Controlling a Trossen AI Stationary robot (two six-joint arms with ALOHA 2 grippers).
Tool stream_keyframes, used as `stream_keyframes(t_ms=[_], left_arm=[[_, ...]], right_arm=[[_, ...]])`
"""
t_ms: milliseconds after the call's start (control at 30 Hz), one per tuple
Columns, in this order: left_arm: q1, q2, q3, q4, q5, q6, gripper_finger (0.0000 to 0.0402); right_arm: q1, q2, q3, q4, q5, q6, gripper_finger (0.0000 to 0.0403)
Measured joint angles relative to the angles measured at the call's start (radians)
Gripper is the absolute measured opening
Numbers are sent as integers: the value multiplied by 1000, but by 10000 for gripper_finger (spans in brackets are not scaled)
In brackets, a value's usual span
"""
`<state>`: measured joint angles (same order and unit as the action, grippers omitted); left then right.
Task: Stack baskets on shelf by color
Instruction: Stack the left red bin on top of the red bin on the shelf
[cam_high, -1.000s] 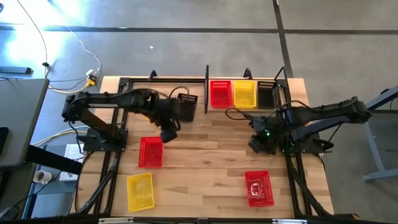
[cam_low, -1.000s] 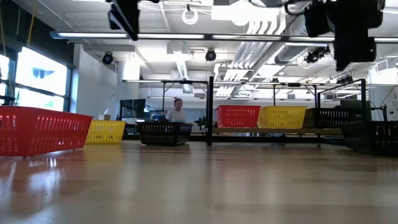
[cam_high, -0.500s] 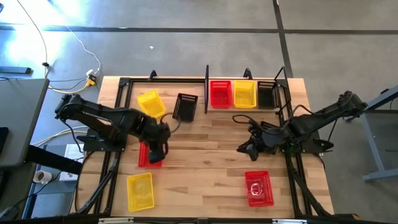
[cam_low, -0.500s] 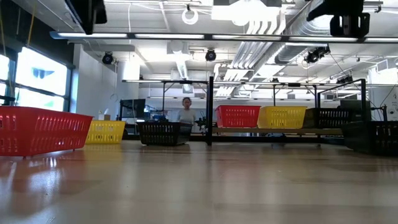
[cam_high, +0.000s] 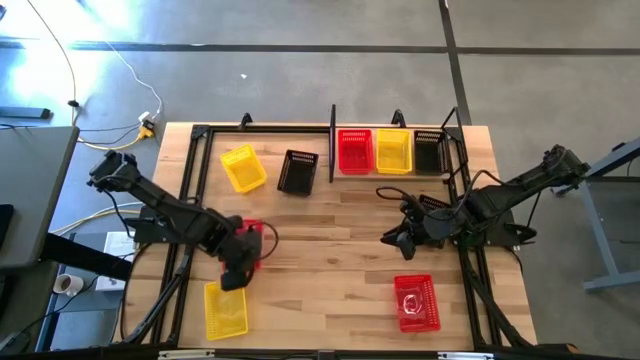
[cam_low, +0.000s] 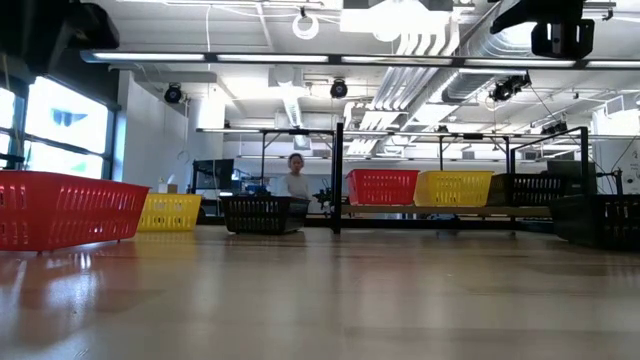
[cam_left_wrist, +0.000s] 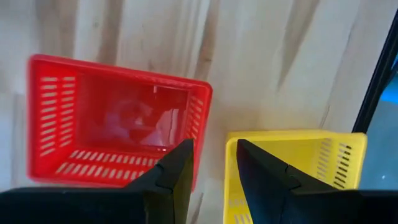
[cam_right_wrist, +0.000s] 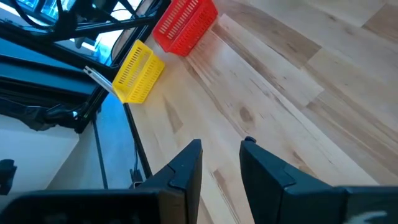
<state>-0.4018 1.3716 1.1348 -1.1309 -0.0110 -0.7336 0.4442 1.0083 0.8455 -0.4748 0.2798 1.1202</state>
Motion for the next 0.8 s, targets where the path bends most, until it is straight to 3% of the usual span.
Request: stream_keyframes(t_ms=[500,800], left_arm=[[-85,1,-216,256,-45,56,113],[-83,5,-310,306,-49,30,113]], right_arm=[[0,1,0,-7,2,-2,94],[0,1,0,-19,2,-3,94]])
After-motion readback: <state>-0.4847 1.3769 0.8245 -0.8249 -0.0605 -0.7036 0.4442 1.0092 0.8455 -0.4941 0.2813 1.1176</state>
